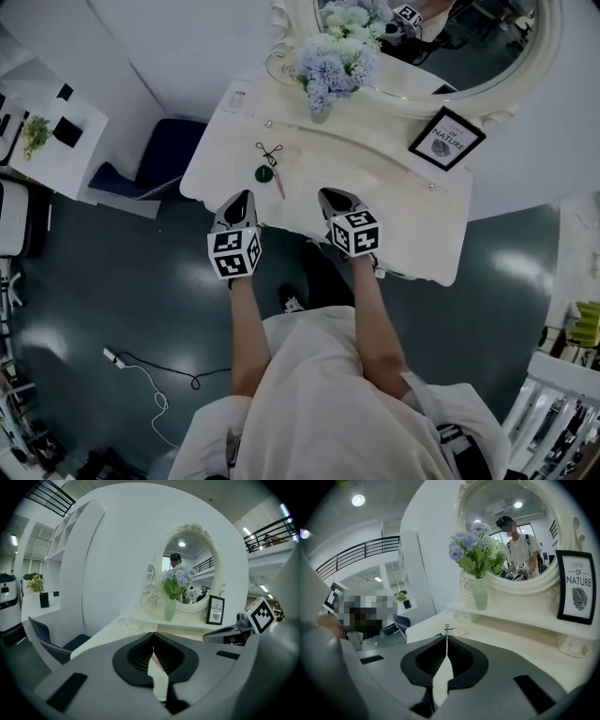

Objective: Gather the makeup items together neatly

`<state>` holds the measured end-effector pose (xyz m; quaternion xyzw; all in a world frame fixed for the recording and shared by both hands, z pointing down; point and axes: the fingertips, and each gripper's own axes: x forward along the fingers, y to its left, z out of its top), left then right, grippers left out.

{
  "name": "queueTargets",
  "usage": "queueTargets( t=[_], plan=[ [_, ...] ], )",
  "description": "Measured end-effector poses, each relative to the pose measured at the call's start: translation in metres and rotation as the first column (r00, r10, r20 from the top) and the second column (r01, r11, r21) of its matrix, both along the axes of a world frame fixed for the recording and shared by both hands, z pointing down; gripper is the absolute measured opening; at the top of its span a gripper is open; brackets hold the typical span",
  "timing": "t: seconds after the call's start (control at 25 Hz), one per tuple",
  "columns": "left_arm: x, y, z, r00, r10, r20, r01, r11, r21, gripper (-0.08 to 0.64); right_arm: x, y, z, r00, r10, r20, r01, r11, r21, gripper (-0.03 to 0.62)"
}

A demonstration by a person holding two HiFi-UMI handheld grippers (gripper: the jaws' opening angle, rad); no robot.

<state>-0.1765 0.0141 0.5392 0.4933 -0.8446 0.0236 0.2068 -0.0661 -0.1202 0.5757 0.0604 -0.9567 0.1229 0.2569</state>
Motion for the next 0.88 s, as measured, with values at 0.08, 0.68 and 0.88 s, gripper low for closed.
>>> queueTargets(
  t=[0.08,0.68,0.88],
  plan=[
    [-0.008,-0.012,0.003,1.0,0.007,0.001,-0.007,1.0,-0.007,0.015,-0.013,-0.008,0.003,1.0,-0.012,-0.004,0.012,1.0,0.008,0.041],
    [-0.074,-0.077,0.045,0.997,-0.032,-0.065,0.03,0.999,-0.024,0.015,-0.1,-0.041,0.057,0.979,-0.146,-0.141,0.157,0.985,0.069,0.118],
    [-0.083,-0.092,0.064,0.996,-0.027,-0.09,0.023,0.998,-0.05,0.015,-0.12,-0.051,0.08,0.976,-0.144,-0.163,0.151,0.988,0.028,0.197]
  ],
)
